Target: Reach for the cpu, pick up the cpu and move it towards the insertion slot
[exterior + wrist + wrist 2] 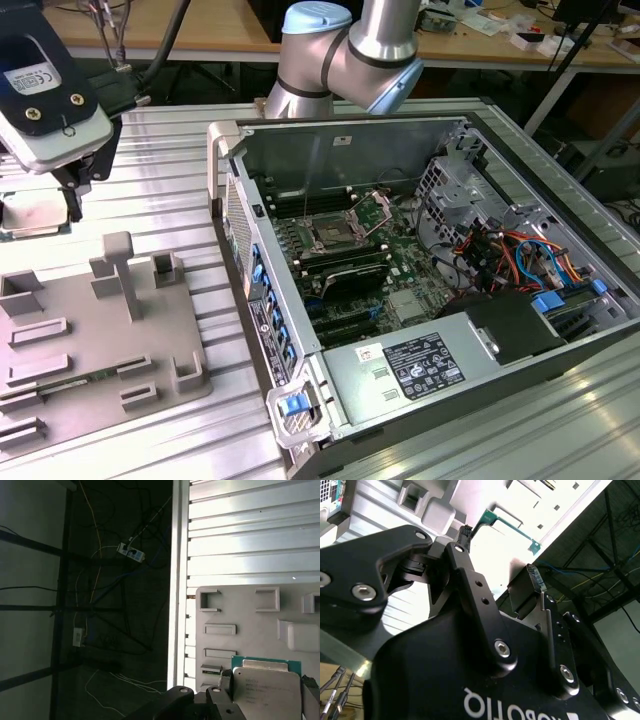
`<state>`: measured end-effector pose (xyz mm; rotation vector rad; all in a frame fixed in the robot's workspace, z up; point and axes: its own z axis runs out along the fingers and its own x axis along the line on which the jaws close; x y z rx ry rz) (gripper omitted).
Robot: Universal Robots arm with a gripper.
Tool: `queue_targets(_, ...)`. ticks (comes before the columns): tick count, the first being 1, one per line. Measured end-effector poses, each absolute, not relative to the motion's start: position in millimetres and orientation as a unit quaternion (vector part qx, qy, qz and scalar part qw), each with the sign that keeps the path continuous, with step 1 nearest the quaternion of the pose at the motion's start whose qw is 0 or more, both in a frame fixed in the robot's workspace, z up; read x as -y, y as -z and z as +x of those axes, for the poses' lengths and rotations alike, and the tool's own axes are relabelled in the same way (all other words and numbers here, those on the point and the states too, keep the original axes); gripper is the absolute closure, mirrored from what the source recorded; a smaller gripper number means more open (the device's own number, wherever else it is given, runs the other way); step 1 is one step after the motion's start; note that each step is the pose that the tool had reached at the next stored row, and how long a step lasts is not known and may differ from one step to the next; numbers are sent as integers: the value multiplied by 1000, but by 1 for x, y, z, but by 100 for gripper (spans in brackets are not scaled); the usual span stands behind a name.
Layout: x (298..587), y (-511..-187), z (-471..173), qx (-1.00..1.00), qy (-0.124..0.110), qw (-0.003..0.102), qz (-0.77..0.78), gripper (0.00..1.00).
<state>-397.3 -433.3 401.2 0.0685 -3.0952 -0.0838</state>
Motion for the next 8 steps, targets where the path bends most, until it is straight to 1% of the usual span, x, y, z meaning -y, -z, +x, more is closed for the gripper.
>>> queue_targets(8, 433, -401, -392, 999, 27, 22, 22, 45)
